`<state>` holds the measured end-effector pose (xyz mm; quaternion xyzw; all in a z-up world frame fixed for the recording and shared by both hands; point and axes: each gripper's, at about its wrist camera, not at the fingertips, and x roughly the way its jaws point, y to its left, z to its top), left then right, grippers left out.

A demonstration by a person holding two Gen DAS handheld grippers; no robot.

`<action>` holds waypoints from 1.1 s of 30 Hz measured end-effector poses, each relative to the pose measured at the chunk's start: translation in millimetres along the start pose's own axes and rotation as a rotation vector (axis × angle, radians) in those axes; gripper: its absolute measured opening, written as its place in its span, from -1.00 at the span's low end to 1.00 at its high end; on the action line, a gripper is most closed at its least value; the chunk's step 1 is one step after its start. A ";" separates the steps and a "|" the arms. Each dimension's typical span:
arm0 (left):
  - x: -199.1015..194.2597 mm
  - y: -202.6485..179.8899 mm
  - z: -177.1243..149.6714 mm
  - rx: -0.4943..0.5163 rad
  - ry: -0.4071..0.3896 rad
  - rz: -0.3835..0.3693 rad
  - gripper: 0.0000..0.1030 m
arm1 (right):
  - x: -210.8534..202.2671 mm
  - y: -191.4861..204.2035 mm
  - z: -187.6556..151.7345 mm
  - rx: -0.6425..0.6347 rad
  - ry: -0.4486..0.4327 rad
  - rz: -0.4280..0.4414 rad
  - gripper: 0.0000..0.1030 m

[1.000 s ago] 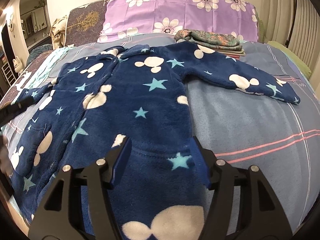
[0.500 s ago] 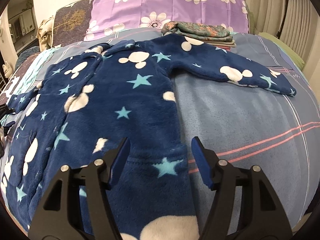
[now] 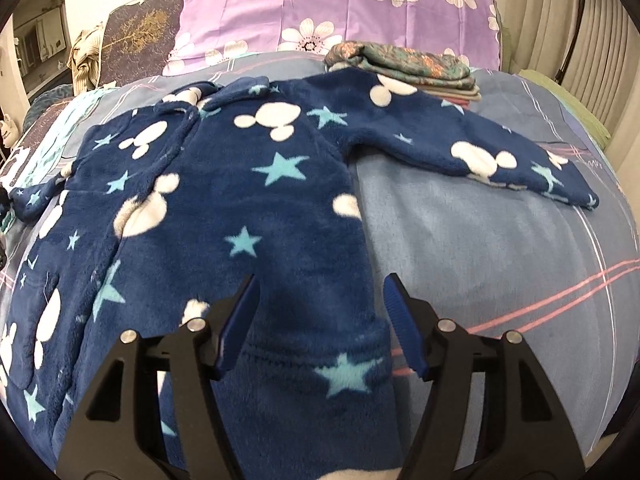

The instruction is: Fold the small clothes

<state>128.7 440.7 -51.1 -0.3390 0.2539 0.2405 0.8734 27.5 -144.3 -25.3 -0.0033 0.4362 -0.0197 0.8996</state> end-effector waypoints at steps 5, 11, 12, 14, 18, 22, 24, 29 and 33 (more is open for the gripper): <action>-59.7 -138.4 -19.9 0.323 -0.054 -0.268 -0.85 | -7.2 -4.6 12.9 0.019 -0.036 0.018 0.28; -84.6 -276.1 -118.9 0.626 0.064 -0.504 -0.82 | -10.5 -8.7 12.0 0.020 -0.043 0.023 0.32; -82.5 -287.3 -137.4 0.664 0.086 -0.516 -0.80 | -8.9 -10.0 11.6 0.022 -0.037 0.023 0.32; -74.6 -306.2 -181.5 0.744 0.160 -0.537 -0.42 | -5.0 -15.2 12.0 0.036 -0.020 0.027 0.32; -50.5 -300.4 -250.8 0.846 0.292 -0.514 -0.18 | 2.2 -23.9 21.0 0.044 0.008 0.037 0.32; -22.7 -275.1 -258.6 0.792 0.371 -0.470 -0.15 | 13.4 -16.8 37.8 -0.017 0.016 0.052 0.17; -19.9 -261.4 -249.0 0.728 0.387 -0.498 -0.14 | 20.7 -8.2 50.2 -0.042 0.016 0.079 0.16; -18.1 -257.4 -256.2 0.718 0.378 -0.495 -0.12 | 61.1 28.2 102.2 -0.079 0.075 0.285 0.17; -20.2 -263.3 -258.8 0.725 0.368 -0.496 -0.10 | 122.6 51.4 139.9 0.058 0.231 0.491 0.26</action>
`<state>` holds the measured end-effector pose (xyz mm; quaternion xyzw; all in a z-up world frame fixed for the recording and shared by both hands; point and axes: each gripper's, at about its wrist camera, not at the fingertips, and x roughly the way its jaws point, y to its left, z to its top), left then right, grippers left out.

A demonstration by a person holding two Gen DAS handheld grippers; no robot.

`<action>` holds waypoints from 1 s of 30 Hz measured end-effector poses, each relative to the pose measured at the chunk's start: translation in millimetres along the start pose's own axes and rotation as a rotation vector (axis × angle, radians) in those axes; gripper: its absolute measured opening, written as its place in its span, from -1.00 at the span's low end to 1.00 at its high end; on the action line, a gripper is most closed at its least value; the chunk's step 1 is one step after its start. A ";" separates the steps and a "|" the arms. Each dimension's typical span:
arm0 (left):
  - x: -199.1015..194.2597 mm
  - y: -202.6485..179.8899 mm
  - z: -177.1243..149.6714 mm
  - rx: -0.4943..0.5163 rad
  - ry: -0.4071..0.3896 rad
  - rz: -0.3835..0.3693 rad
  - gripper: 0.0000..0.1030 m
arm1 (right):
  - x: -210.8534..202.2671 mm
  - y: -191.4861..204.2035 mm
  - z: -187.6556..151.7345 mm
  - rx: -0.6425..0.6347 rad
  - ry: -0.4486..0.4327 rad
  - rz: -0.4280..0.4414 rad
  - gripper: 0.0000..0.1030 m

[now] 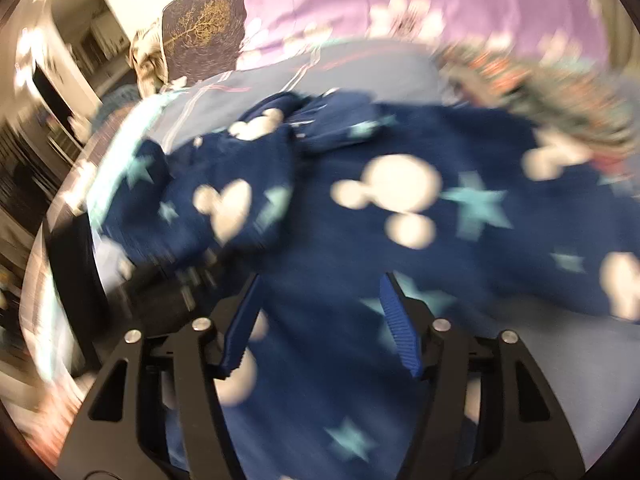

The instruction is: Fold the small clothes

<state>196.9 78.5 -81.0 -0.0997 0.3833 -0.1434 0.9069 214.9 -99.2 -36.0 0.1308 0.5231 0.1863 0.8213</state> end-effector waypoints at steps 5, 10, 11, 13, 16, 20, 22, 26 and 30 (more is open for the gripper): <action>-2.8 4.8 1.2 -0.027 -0.016 -0.022 -0.10 | 59.4 4.5 32.1 0.072 0.071 0.033 0.32; -43.7 3.5 2.5 -0.012 -0.128 0.077 -0.05 | 52.6 24.8 40.2 -0.017 -0.044 0.020 -0.81; -63.7 6.3 3.6 0.005 -0.175 0.127 0.06 | 41.8 25.5 39.5 -0.024 -0.076 0.037 -0.81; -91.4 17.0 4.1 0.022 -0.261 0.210 0.18 | 14.9 27.6 38.3 -0.071 -0.154 0.026 -0.81; -109.8 46.4 0.3 0.043 -0.275 0.402 0.29 | -14.9 23.6 39.6 -0.096 -0.216 -0.001 -0.81; -86.5 83.3 -12.0 0.007 -0.102 0.445 0.29 | -27.7 9.4 36.1 -0.062 -0.212 0.016 -0.81; -69.6 98.7 -13.1 -0.054 -0.026 0.442 0.29 | -31.9 2.1 32.1 -0.048 -0.217 -0.001 -0.81; -53.5 118.6 -4.8 -0.130 0.032 0.494 0.29 | -39.3 -23.6 29.9 0.032 -0.240 -0.031 -0.81; -48.6 126.6 -5.4 -0.166 0.048 0.495 0.29 | -20.7 -53.7 19.9 0.106 -0.146 -0.123 -0.76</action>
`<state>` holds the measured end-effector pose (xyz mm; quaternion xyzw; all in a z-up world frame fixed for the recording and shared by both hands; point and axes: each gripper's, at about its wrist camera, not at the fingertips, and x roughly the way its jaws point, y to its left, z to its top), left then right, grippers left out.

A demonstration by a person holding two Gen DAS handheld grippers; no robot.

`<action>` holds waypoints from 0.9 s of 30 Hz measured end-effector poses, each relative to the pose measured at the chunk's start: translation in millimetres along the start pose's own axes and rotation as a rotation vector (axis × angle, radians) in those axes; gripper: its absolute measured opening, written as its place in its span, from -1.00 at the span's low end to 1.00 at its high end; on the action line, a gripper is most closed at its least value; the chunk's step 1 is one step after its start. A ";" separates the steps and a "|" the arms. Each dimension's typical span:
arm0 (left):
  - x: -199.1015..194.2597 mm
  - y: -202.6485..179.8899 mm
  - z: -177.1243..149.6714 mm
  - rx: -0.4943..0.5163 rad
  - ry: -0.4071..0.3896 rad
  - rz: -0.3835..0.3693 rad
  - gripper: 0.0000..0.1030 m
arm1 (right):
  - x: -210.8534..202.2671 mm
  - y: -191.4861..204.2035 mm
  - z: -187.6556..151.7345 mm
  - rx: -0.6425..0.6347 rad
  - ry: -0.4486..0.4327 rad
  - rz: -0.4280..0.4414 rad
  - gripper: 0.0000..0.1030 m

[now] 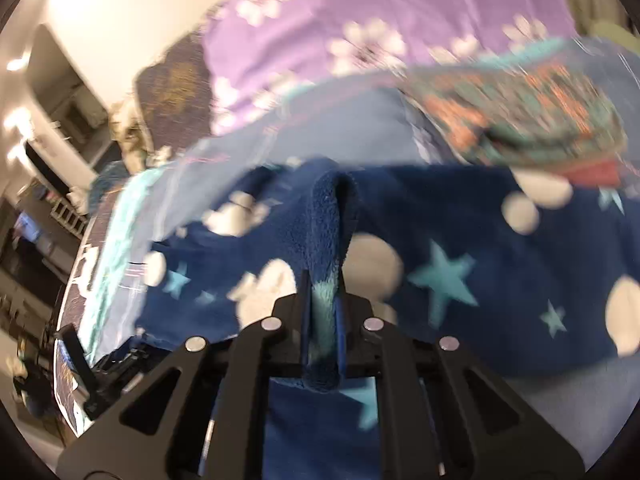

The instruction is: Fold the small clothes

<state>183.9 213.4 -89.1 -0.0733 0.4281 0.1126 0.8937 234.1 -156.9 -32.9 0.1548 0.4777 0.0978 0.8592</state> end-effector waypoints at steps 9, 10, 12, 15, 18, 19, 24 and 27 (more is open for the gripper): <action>-6.4 4.2 -4.4 -0.002 -0.029 0.020 0.27 | -10.1 -16.0 -21.8 -0.029 -0.048 -0.129 -0.66; -9.3 4.8 -5.0 -0.002 -0.040 0.014 0.05 | -20.2 -3.2 -20.5 -0.082 -0.091 -0.118 -0.66; -21.6 6.6 -6.4 0.000 -0.068 -0.056 -0.57 | -27.8 14.6 -25.2 -0.145 -0.113 -0.045 -0.66; -54.7 1.6 -5.0 0.028 -0.123 -0.114 -0.74 | -10.4 31.3 -32.7 -0.218 -0.066 -0.006 -0.65; -91.6 -17.3 0.9 0.088 -0.199 -0.204 -0.77 | 43.8 21.2 -45.2 -0.184 0.078 -0.110 -0.62; -97.3 -25.7 3.7 0.109 -0.205 -0.245 -0.77 | 49.8 16.3 -48.2 -0.157 0.055 -0.086 -0.62; -63.1 -84.3 24.8 0.208 -0.128 -0.320 -0.64 | 48.7 25.6 -54.5 -0.202 -0.010 -0.118 -0.61; 2.0 -107.7 15.8 0.218 0.020 -0.235 -0.44 | 43.5 14.1 -48.3 -0.157 -0.007 -0.064 -0.62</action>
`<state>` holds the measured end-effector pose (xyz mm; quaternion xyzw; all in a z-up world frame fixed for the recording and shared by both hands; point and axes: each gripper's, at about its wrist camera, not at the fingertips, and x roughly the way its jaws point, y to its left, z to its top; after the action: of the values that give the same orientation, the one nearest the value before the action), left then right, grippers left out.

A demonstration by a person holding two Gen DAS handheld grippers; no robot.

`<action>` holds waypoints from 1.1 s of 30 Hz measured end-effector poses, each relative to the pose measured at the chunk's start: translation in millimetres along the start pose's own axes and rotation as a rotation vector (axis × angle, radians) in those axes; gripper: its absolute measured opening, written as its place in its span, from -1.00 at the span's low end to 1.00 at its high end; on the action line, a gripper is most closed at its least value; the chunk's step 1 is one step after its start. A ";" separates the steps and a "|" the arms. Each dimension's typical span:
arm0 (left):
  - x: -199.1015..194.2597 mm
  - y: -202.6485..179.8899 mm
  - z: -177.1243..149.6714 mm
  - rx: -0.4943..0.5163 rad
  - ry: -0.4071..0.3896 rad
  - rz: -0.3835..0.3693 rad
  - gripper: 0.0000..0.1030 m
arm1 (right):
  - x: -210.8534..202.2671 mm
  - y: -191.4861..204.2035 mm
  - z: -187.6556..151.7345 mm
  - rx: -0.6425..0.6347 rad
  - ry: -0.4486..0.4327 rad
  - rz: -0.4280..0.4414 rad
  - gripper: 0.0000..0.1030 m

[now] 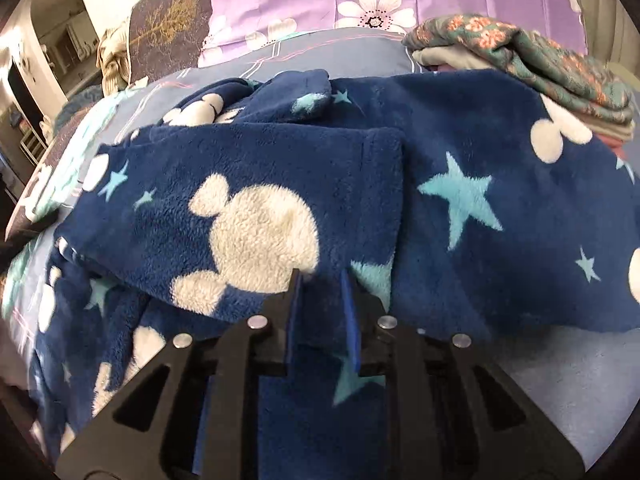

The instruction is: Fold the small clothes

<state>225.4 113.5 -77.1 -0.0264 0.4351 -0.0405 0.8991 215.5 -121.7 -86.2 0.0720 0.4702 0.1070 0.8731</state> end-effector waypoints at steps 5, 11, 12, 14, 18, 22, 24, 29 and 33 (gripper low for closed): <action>10.6 4.4 -8.9 -0.029 -0.029 -0.026 -0.38 | -65.7 -53.8 -7.6 0.154 -0.102 0.011 -0.16; 11.4 1.6 -10.6 -0.011 -0.034 -0.006 -0.37 | -165.0 -191.8 -52.7 0.553 -0.326 -0.154 -0.11; 10.1 1.7 -12.0 -0.011 -0.034 -0.007 -0.37 | -179.8 -221.6 -69.5 0.667 -0.352 -0.170 -0.09; 8.8 3.5 -11.1 -0.015 -0.034 -0.013 -0.36 | -193.9 -258.4 -92.7 0.826 -0.367 -0.189 -0.09; 9.0 3.6 -11.2 -0.016 -0.036 -0.018 -0.34 | -204.6 -310.4 -120.9 1.009 -0.434 -0.150 -0.07; 8.6 4.8 -11.7 -0.020 -0.039 -0.033 -0.28 | -192.0 -342.8 -115.0 1.079 -0.518 -0.080 -0.64; 8.2 5.7 -11.9 -0.024 -0.041 -0.050 -0.24 | -188.7 -339.3 -106.1 1.114 -0.533 -0.040 -0.78; 8.2 3.5 -12.4 -0.017 -0.042 -0.057 -0.16 | -200.3 -258.2 -29.5 0.823 -0.596 0.073 -0.81; 7.8 4.2 -12.7 -0.019 -0.048 -0.074 -0.13 | -184.9 -159.7 26.8 0.524 -0.547 0.236 -0.81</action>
<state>220.5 116.8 -91.4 -0.0520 0.4128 -0.0688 0.9067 158.0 -323.8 41.3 0.3717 0.2200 0.0599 0.8999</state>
